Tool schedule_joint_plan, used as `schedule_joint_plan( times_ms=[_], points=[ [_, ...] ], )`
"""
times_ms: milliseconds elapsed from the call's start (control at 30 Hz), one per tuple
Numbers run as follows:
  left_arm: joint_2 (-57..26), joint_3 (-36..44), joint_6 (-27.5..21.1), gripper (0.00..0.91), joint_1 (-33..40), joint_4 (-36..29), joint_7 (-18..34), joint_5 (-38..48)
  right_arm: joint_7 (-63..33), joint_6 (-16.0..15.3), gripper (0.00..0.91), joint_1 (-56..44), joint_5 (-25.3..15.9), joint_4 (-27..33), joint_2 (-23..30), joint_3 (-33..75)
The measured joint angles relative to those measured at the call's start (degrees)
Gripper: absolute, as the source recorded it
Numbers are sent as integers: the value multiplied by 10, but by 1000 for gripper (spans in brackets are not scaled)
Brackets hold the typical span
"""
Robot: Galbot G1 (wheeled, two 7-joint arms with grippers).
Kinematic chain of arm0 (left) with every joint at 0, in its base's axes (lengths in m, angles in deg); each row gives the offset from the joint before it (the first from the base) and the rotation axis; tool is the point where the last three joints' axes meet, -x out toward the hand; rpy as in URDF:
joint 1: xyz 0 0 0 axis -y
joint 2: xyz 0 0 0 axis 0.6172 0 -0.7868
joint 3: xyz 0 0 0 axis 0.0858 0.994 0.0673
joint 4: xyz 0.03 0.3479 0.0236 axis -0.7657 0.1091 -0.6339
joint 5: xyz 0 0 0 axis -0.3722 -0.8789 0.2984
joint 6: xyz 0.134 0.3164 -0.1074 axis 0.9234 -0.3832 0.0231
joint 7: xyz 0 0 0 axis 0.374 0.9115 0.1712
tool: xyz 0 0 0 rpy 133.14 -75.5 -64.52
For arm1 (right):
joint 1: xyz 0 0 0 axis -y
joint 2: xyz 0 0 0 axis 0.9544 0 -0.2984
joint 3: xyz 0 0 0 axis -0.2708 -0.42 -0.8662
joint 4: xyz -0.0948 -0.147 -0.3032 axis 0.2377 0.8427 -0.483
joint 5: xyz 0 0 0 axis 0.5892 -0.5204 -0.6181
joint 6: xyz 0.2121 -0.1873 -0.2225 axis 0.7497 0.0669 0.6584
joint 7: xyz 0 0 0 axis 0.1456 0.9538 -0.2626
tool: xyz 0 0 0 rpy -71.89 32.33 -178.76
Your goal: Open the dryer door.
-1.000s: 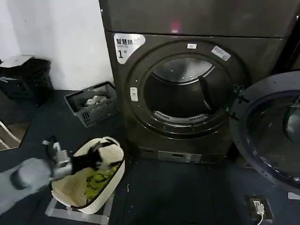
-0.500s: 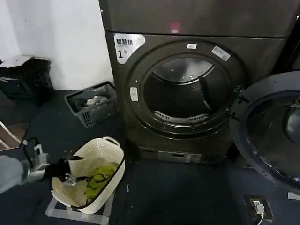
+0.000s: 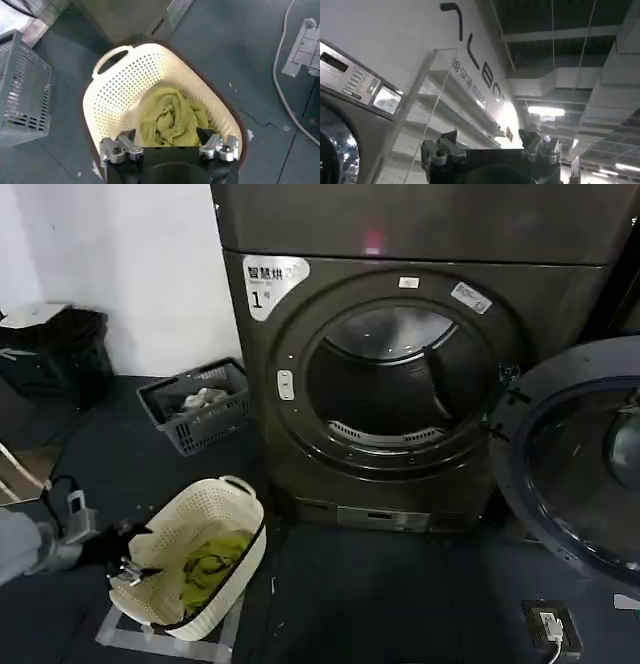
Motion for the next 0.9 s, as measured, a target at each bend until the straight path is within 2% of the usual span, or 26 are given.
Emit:
schedule_joint_plan(
  times_ms=[400, 900],
  points=[
    [-2, -1, 4, 907, -2, 9, -22, -42, 0, -1, 907, 4, -2, -2, 0, -5],
    [-9, -1, 4, 907, -3, 9, -26, -49, 0, -3, 907, 4, -2, -3, 0, -2]
  ],
)
